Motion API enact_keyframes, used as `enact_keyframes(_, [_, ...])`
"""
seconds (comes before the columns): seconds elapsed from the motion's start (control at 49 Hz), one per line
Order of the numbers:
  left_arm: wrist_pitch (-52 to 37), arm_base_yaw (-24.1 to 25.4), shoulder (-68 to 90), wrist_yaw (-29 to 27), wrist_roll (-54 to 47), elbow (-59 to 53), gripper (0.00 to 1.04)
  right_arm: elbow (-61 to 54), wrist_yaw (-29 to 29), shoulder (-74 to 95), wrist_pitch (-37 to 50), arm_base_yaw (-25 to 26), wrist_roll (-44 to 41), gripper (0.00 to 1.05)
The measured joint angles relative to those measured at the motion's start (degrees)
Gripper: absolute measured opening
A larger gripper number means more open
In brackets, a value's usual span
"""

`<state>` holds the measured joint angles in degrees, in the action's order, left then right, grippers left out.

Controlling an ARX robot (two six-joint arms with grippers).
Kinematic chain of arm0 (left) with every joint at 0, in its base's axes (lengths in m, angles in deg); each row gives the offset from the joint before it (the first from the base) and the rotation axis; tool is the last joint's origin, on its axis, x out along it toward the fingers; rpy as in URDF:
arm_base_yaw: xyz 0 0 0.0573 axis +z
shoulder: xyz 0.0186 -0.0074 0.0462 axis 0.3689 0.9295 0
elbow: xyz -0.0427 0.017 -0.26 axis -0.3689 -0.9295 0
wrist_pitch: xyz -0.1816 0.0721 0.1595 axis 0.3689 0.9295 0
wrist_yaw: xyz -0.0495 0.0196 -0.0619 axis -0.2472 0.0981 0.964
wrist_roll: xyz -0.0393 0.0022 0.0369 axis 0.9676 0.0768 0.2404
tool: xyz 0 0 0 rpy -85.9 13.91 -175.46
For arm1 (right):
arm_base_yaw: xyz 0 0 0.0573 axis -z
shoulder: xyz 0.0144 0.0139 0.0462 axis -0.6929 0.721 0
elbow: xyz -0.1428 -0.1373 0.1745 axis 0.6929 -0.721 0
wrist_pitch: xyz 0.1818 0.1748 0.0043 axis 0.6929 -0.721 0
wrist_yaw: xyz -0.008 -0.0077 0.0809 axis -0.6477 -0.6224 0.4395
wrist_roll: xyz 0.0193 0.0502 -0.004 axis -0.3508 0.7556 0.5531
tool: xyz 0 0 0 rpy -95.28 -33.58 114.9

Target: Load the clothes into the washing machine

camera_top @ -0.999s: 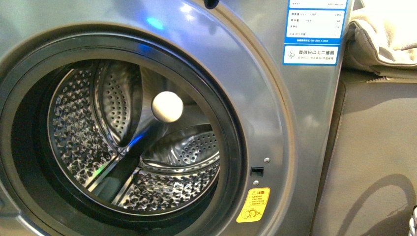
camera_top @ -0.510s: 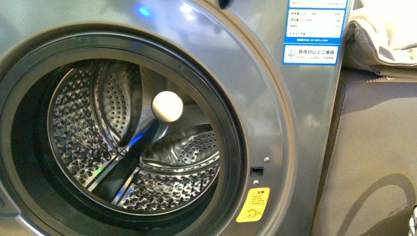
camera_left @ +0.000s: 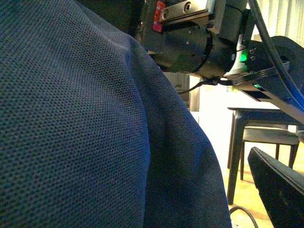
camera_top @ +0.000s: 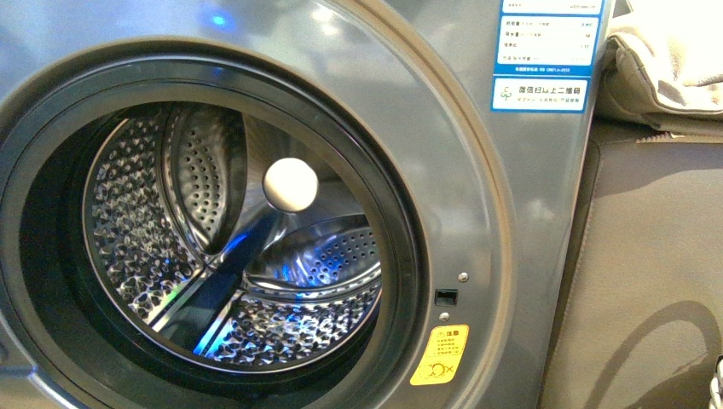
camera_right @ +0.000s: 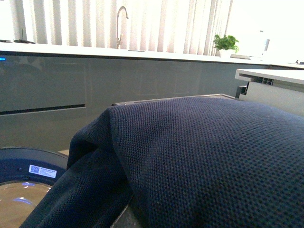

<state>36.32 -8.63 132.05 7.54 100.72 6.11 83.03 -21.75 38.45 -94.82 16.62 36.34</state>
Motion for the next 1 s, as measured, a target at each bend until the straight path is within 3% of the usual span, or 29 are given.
enact_keyframes(0.428, [2.16,-7.43,9.27,-19.39,-9.73,5.92,0.98,0.00,-0.35,0.00,0.00,0.07,-0.04,0.12])
enact_keyframes(0.693, [-0.68,-8.04,16.55,-33.99,-13.70,10.36,0.98,0.00,-0.37,0.00,0.00,0.07,-0.07,0.12])
enact_keyframes(0.999, [-4.55,-8.22,18.12,-38.14,-13.55,11.61,0.98,0.04,-0.37,0.00,0.11,0.07,-0.04,0.12])
